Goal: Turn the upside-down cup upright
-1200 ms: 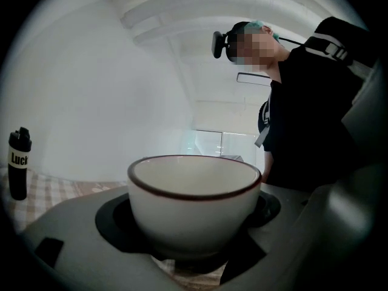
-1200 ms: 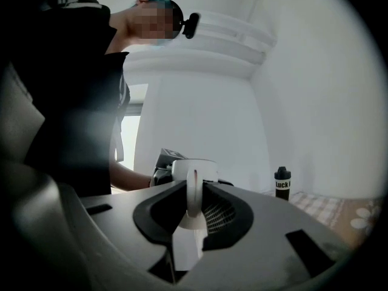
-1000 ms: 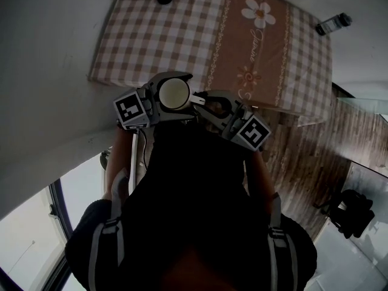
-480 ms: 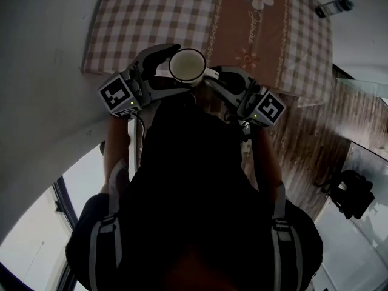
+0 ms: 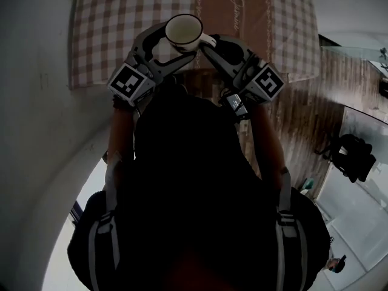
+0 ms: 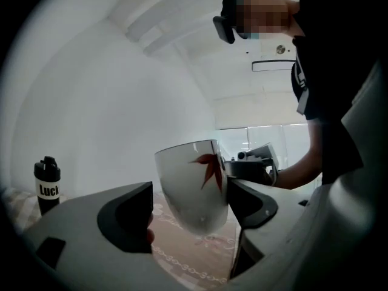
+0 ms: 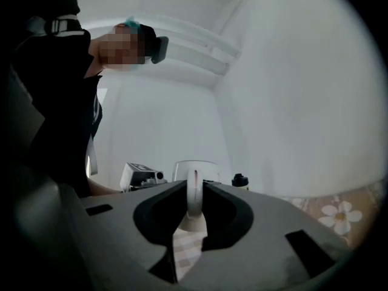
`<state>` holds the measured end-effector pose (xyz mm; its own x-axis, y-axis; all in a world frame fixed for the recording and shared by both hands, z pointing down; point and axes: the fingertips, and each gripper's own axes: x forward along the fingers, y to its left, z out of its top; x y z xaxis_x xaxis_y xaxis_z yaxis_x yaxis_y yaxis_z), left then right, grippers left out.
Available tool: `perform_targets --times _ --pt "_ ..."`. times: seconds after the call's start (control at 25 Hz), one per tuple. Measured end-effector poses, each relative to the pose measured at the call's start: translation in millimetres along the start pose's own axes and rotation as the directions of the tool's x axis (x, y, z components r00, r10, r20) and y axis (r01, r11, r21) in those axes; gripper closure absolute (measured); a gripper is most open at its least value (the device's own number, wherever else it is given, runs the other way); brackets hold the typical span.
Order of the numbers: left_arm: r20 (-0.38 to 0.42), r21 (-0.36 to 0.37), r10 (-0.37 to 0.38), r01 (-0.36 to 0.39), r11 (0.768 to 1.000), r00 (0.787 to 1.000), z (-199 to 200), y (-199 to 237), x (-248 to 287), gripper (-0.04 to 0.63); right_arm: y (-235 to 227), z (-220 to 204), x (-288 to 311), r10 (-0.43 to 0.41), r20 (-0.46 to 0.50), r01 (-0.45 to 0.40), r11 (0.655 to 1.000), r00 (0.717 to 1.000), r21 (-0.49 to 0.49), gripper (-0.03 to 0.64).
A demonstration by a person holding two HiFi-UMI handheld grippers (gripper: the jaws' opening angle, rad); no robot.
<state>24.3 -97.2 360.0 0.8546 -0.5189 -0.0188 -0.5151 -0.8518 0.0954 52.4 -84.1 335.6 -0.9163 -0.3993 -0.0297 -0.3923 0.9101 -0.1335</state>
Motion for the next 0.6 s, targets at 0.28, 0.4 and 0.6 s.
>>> perform_targets --times 0.28,0.4,0.6 --pt "-0.009 -0.057 0.030 -0.031 0.998 0.999 -18.3 26.4 11.0 0.247 -37.4 1.1 15.4 -0.180 -0.007 0.179 0.983 0.984 -0.027 0.563" --pt "-0.059 -0.010 0.032 -0.033 0.999 0.998 -30.5 33.2 8.6 0.247 -46.3 -4.8 20.9 -0.240 0.007 0.240 0.970 0.971 -0.038 0.563" --pt "-0.030 -0.054 0.181 -0.182 0.982 0.983 -40.7 40.5 -22.1 0.247 -24.3 -28.8 9.6 -0.276 -0.035 0.271 0.956 0.961 -0.109 0.563"
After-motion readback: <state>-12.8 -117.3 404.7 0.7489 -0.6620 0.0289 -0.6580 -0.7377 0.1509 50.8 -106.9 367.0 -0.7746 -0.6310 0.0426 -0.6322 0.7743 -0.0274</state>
